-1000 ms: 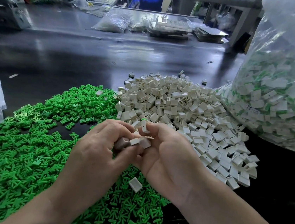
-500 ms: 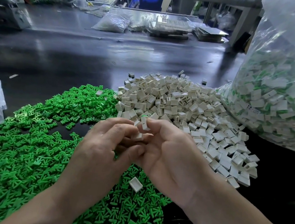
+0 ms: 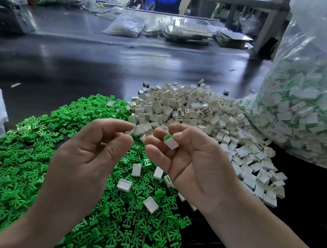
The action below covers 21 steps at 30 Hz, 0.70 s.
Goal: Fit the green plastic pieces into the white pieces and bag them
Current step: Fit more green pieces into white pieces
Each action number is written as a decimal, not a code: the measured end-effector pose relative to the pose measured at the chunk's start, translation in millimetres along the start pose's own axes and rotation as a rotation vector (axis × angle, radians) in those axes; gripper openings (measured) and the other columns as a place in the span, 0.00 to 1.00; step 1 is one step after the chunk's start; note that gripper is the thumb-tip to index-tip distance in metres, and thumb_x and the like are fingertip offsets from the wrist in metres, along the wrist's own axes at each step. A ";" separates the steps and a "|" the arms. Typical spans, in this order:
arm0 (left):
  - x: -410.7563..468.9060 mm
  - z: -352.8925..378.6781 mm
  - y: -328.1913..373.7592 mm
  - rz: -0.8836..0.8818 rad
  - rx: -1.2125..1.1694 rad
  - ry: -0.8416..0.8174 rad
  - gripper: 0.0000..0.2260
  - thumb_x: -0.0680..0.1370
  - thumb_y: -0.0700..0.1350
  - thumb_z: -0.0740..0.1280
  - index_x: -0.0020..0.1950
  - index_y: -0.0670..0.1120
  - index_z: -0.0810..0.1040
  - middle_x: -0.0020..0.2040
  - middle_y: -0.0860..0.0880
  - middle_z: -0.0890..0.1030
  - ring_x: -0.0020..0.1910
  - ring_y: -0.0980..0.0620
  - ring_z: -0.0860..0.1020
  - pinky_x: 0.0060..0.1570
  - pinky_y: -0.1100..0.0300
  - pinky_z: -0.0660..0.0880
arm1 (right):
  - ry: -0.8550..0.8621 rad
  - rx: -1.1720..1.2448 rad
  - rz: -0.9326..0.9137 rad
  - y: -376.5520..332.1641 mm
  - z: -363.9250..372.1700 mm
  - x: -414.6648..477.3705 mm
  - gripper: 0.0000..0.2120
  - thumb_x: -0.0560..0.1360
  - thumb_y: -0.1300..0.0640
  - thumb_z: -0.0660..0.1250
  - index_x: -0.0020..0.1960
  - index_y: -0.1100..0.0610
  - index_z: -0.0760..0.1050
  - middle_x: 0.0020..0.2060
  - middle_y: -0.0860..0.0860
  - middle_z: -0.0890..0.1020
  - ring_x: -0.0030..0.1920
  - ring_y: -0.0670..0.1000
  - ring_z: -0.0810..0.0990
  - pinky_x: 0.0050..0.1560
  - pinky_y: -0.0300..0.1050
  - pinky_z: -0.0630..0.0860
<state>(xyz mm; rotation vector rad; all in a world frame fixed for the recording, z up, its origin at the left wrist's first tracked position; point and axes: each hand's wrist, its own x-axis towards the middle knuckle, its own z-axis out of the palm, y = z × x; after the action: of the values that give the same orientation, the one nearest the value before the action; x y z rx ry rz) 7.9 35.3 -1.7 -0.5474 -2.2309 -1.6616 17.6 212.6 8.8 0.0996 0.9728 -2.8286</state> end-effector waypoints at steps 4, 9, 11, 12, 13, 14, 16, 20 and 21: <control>-0.4 -1.2 -2.9 -0.019 0.010 0.039 0.12 0.70 0.61 0.72 0.50 0.59 0.78 0.43 0.56 0.83 0.39 0.59 0.81 0.39 0.69 0.75 | -0.040 -0.273 0.214 -2.8 1.4 -5.8 0.03 0.75 0.62 0.65 0.48 0.58 0.73 0.35 0.53 0.77 0.31 0.49 0.75 0.26 0.38 0.74; -4.9 9.0 0.6 0.149 0.055 -0.057 0.10 0.72 0.56 0.70 0.52 0.56 0.77 0.52 0.53 0.80 0.51 0.47 0.80 0.50 0.54 0.76 | -0.216 -0.396 0.351 8.8 4.8 -13.3 0.09 0.78 0.48 0.66 0.46 0.53 0.77 0.36 0.50 0.75 0.30 0.46 0.72 0.25 0.36 0.67; -4.9 9.6 0.9 0.181 0.073 -0.082 0.11 0.73 0.56 0.69 0.53 0.56 0.77 0.54 0.53 0.79 0.52 0.46 0.80 0.51 0.57 0.76 | -0.237 -0.357 0.323 9.2 4.5 -13.3 0.08 0.78 0.50 0.65 0.44 0.53 0.78 0.34 0.49 0.75 0.30 0.46 0.73 0.25 0.36 0.66; -4.1 8.7 1.3 0.184 0.115 -0.090 0.13 0.73 0.59 0.68 0.54 0.55 0.77 0.54 0.55 0.79 0.52 0.48 0.80 0.51 0.63 0.74 | -0.228 -0.354 0.296 8.1 3.5 -12.4 0.08 0.78 0.52 0.65 0.42 0.53 0.78 0.33 0.49 0.75 0.29 0.46 0.72 0.24 0.36 0.66; -3.0 7.2 1.1 0.172 0.169 -0.095 0.15 0.74 0.62 0.66 0.55 0.56 0.77 0.54 0.57 0.79 0.53 0.53 0.79 0.49 0.69 0.72 | -0.204 -0.353 0.269 6.1 2.3 -11.3 0.08 0.78 0.53 0.65 0.42 0.54 0.77 0.32 0.49 0.75 0.28 0.45 0.72 0.23 0.35 0.66; -0.5 4.7 -0.6 0.140 0.235 -0.098 0.18 0.74 0.66 0.63 0.57 0.58 0.76 0.53 0.60 0.79 0.53 0.58 0.79 0.46 0.72 0.72 | -0.170 -0.346 0.240 3.4 0.8 -9.8 0.07 0.78 0.54 0.65 0.43 0.54 0.76 0.33 0.50 0.77 0.27 0.45 0.72 0.22 0.35 0.66; 5.2 -4.0 -9.3 0.083 0.460 -0.125 0.22 0.76 0.70 0.57 0.61 0.58 0.76 0.49 0.64 0.78 0.49 0.64 0.77 0.40 0.70 0.70 | -0.113 -0.334 0.174 -2.9 -1.7 -7.3 0.05 0.76 0.55 0.67 0.44 0.55 0.74 0.36 0.52 0.79 0.26 0.45 0.71 0.20 0.35 0.66; 13.4 -17.2 -24.9 -0.092 1.026 -0.361 0.33 0.73 0.69 0.50 0.68 0.52 0.74 0.58 0.51 0.77 0.58 0.50 0.72 0.56 0.51 0.70 | -0.012 -0.401 0.016 -9.6 -7.8 -3.9 0.04 0.76 0.60 0.68 0.44 0.55 0.75 0.35 0.54 0.81 0.24 0.46 0.69 0.19 0.34 0.63; 13.8 -17.3 -26.2 -0.114 1.092 -0.403 0.33 0.73 0.70 0.49 0.68 0.53 0.74 0.59 0.51 0.76 0.59 0.49 0.72 0.58 0.50 0.69 | 0.000 -0.440 -0.017 -9.1 -8.3 -3.8 0.04 0.77 0.61 0.68 0.44 0.55 0.76 0.34 0.55 0.81 0.23 0.47 0.69 0.19 0.34 0.63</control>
<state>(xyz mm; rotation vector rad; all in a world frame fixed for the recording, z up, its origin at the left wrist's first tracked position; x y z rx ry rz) -16.4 13.7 -12.5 -0.4539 -3.0105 -0.1652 20.0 225.3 8.1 0.0399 1.5692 -2.5543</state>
